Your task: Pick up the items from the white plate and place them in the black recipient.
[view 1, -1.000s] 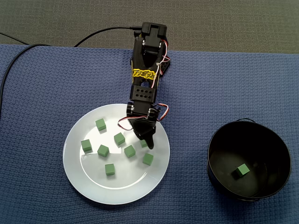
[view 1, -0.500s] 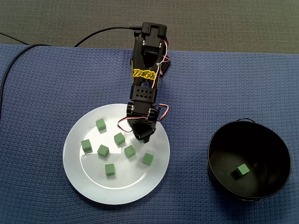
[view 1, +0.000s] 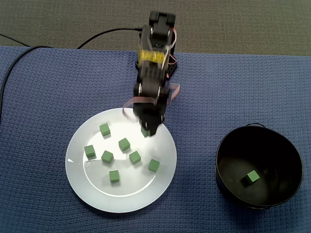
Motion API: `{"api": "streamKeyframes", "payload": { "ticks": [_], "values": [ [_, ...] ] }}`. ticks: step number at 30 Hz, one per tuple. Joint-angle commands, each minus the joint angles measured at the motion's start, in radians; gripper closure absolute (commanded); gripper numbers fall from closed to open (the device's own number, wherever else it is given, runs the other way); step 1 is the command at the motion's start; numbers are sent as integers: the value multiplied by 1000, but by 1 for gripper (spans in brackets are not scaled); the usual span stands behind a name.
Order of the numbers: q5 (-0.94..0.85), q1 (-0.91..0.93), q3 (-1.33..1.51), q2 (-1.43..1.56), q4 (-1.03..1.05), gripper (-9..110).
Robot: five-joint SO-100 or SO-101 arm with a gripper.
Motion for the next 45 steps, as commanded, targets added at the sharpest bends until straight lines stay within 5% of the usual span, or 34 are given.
{"api": "streamKeyframes", "payload": {
  "ticks": [1,11,18,27,31,35,45],
  "values": [
    [44,-69,-229,261,144,101],
    [-3,-640,-946,-5,129,102],
    [-55,-686,-1005,-465,-101,102],
    [2,-712,-959,-663,-207,97],
    [17,-727,-960,-655,-186,79],
    [152,-695,-962,-540,-146,64],
    [819,-249,-857,-249,67,63]
  ]
}}
